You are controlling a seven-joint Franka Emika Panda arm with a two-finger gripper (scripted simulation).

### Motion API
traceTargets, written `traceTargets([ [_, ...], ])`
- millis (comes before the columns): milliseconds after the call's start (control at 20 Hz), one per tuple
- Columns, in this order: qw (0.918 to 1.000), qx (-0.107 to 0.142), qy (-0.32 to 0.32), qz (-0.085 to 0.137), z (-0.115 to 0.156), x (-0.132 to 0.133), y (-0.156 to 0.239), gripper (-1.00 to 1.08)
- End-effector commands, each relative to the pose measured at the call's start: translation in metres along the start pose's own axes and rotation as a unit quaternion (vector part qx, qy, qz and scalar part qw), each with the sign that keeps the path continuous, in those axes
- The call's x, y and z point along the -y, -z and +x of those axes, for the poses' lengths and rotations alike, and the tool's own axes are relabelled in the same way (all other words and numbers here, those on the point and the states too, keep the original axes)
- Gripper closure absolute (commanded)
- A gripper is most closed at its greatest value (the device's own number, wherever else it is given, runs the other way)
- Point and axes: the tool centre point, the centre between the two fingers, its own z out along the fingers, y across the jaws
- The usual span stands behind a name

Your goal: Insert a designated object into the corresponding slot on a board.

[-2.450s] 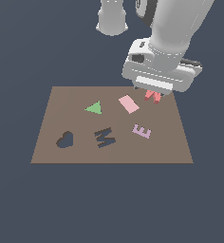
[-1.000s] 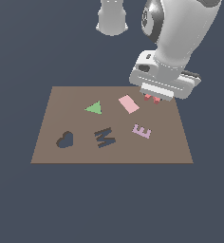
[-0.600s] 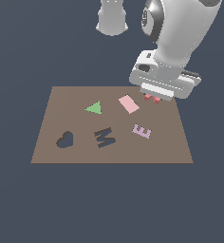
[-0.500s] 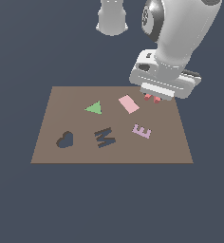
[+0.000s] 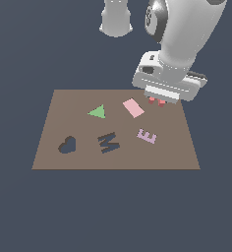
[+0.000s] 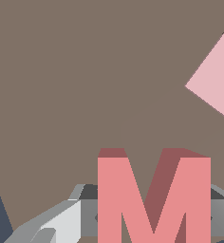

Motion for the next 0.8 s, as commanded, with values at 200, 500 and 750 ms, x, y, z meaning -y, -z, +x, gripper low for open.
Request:
traceTargets([
  [200, 0.9991, 0.0, 0.043, 0.0, 0.0, -0.012, 0.0, 1.08],
  [500, 0.9944, 0.0, 0.105, 0.0, 0.001, -0.028, 0.001, 1.08],
  [750, 0.985, 0.0, 0.173, 0.0, 0.005, -0.046, 0.001, 1.08],
])
